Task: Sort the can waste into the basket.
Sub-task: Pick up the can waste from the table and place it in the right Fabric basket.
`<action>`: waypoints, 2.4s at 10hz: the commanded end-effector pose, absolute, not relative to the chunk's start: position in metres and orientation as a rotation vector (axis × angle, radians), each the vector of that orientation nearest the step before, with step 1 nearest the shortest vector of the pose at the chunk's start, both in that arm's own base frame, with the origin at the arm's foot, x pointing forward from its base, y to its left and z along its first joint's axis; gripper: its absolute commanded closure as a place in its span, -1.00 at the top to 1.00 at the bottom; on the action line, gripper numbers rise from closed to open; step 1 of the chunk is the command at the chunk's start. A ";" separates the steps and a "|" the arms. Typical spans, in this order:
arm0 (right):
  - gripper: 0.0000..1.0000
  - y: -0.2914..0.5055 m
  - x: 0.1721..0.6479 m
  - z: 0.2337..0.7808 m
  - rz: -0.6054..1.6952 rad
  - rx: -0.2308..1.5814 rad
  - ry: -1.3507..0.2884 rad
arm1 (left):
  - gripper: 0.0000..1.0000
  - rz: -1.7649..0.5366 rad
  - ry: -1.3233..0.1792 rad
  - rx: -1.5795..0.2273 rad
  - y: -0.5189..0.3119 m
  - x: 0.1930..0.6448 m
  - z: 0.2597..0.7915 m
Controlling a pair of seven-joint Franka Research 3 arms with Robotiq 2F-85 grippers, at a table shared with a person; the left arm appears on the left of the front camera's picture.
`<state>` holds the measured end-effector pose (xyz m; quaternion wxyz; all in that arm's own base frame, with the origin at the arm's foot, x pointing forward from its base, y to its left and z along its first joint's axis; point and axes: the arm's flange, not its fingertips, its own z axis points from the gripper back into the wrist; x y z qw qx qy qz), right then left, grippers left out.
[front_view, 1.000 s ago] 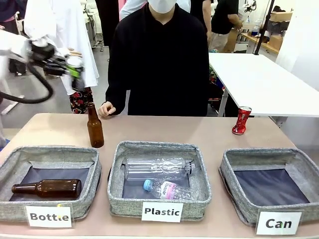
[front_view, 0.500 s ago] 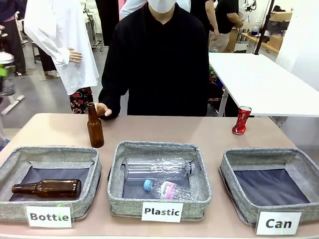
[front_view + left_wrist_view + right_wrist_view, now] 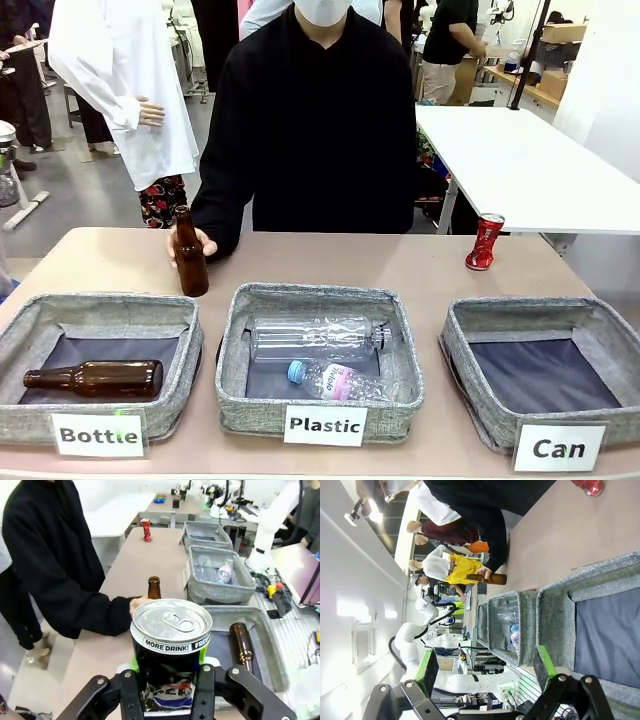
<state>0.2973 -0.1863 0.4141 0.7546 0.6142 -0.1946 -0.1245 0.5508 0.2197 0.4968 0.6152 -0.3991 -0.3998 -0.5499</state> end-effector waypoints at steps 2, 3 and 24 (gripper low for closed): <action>1.00 -0.187 0.297 0.414 -0.253 1.347 -0.445 | -0.17 -1.247 -0.923 -0.891 0.192 0.519 0.500; 1.00 -0.187 0.297 0.414 -0.253 1.347 -0.445 | -0.17 -1.293 -0.891 -0.853 0.164 0.515 0.517; 1.00 -0.187 0.297 0.414 -0.253 1.347 -0.445 | -0.17 -1.300 -0.802 -0.732 0.201 0.422 0.528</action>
